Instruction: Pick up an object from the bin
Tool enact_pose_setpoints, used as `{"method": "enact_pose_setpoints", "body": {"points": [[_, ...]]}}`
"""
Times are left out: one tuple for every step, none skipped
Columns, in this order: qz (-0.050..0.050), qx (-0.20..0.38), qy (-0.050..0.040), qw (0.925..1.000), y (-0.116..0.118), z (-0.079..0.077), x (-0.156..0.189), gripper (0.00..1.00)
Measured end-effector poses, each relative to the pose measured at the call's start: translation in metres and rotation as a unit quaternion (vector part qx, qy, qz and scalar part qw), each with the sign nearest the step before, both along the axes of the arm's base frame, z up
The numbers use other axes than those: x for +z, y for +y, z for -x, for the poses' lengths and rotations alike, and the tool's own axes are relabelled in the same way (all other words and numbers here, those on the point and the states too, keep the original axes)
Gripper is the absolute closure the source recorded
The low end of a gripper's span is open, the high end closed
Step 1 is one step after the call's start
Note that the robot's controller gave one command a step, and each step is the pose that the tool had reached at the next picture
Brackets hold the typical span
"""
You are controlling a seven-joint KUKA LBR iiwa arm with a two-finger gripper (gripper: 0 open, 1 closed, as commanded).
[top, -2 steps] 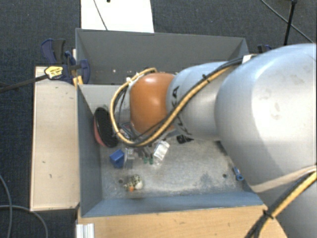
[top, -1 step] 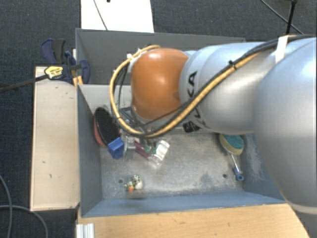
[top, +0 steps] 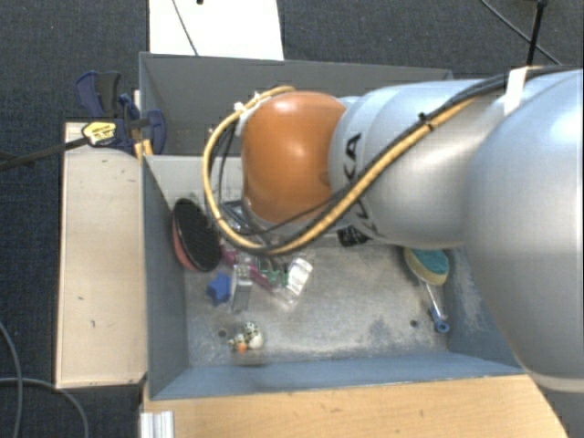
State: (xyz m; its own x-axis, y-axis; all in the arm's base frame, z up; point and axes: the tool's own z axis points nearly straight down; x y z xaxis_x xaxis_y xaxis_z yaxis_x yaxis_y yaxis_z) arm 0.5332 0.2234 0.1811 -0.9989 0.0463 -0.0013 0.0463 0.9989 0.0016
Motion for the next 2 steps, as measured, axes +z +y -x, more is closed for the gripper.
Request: {"method": "enact_pose_setpoints", "body": {"points": [[-0.001, -0.153, -0.0013, 0.9883, -0.0016, -0.0164, -0.1058, 0.00], [-0.001, -0.154, -0.0011, 0.9880, -0.0009, -0.0164, -0.1042, 1.00]]}}
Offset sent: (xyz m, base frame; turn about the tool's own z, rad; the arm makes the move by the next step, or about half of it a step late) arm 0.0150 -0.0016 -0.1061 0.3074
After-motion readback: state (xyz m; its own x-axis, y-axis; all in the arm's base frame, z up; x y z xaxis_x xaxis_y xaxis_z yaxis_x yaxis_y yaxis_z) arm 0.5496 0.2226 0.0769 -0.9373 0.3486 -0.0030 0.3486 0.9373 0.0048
